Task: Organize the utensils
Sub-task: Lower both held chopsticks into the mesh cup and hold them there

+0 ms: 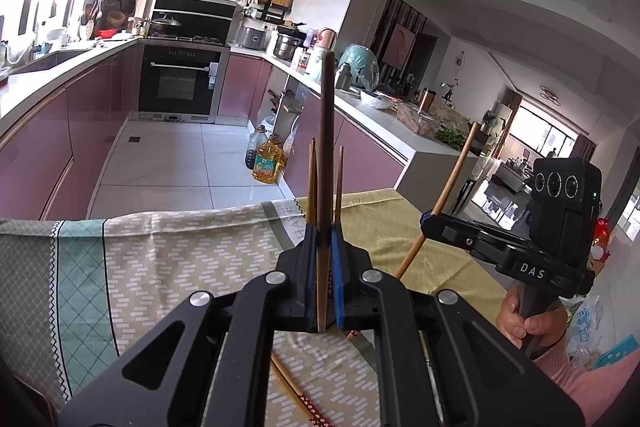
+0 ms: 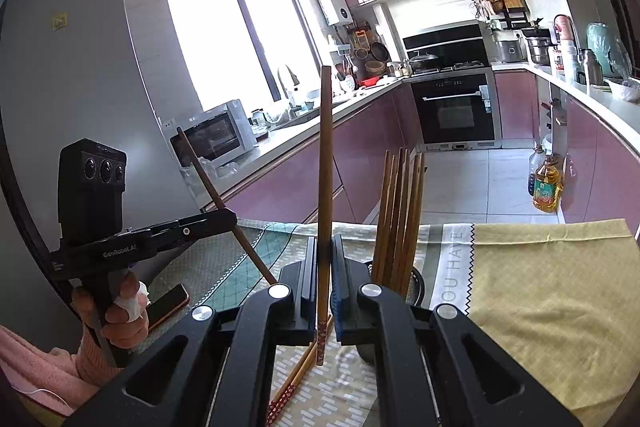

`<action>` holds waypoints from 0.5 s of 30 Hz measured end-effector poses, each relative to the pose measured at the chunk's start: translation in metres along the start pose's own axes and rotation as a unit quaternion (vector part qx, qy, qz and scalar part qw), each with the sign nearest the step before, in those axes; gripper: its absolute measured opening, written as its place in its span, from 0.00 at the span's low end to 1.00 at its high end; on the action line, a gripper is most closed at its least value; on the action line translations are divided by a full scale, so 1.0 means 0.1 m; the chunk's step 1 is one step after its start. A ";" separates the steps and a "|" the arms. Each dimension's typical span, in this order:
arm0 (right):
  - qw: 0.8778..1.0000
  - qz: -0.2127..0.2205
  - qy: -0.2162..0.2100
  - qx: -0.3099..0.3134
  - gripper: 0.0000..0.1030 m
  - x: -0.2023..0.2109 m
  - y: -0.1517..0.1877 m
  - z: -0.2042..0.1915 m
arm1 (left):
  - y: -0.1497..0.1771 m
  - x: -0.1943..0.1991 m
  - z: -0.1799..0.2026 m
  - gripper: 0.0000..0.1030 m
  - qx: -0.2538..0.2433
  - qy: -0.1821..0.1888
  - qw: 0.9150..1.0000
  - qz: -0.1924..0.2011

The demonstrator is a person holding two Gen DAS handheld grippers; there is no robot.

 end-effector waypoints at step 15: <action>1.000 0.015 0.004 0.011 0.05 0.06 -0.16 0.00 | -0.09 0.00 0.08 0.07 -0.016 0.006 1.000 0.010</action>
Point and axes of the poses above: each gripper's, at about its wrist camera, not at the fingertips, and x roughly against the way its jaws point, z to its right, y to its underside, the point moved 7 cm from there along -x, roughly the way its jaws point, and after that the axes turned 2 degrees about y, right-handed, at the moved point
